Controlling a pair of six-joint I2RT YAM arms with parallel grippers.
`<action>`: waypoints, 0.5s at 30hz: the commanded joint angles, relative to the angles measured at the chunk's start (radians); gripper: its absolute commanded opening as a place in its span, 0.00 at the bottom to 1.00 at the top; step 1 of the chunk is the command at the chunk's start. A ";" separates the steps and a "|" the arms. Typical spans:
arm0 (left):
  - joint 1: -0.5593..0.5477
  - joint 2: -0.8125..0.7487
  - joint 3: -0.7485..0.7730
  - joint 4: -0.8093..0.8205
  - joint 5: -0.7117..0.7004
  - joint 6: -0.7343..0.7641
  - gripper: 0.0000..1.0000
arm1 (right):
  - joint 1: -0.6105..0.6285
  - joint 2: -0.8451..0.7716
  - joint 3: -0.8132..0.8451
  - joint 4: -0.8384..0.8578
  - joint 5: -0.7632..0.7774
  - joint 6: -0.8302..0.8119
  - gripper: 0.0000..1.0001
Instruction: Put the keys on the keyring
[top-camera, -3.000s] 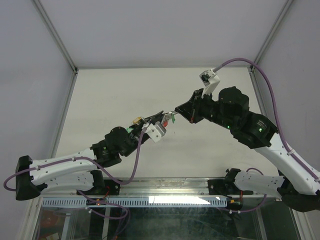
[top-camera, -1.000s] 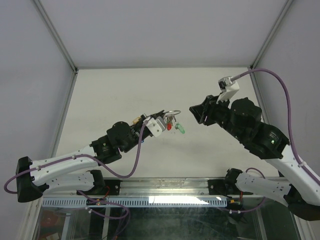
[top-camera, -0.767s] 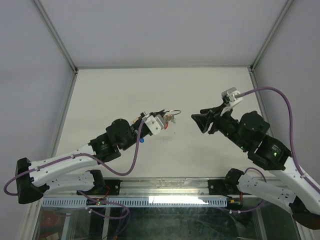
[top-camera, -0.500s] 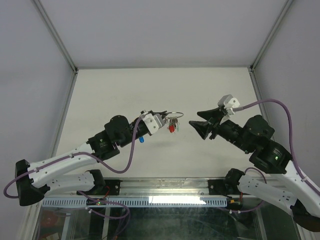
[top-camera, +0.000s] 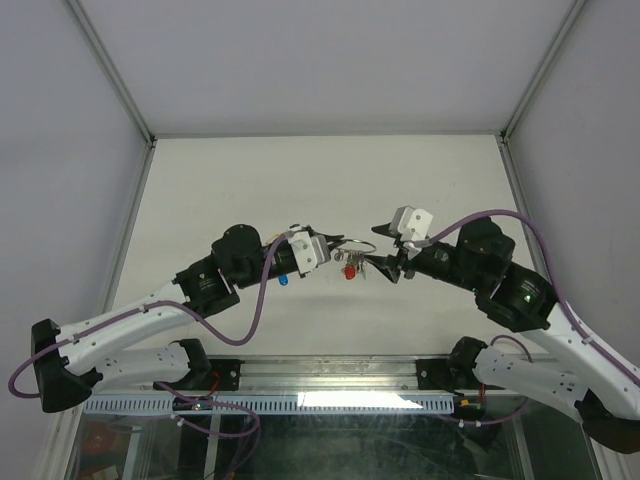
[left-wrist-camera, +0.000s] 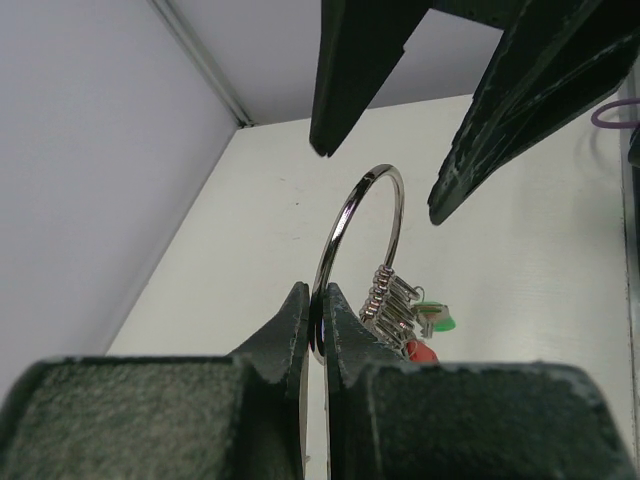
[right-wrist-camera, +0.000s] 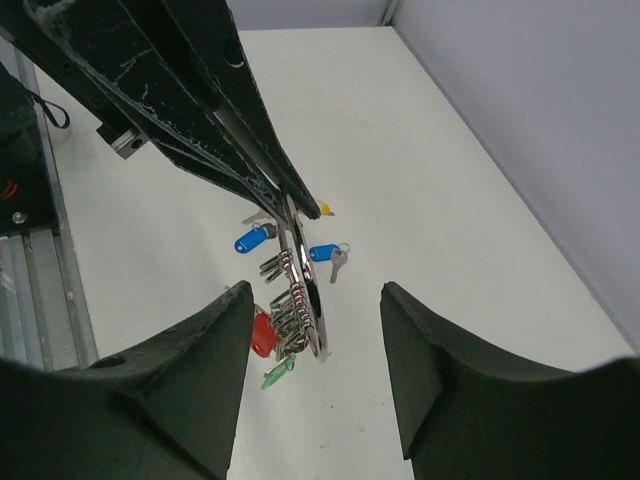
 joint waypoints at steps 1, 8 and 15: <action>0.013 0.000 0.055 0.035 0.065 -0.009 0.00 | 0.002 0.052 0.070 -0.033 -0.065 -0.069 0.55; 0.017 -0.003 0.056 0.031 0.074 -0.005 0.00 | 0.002 0.099 0.085 -0.065 -0.060 -0.079 0.42; 0.022 -0.008 0.055 0.028 0.083 -0.004 0.00 | 0.003 0.116 0.081 -0.066 -0.052 -0.078 0.21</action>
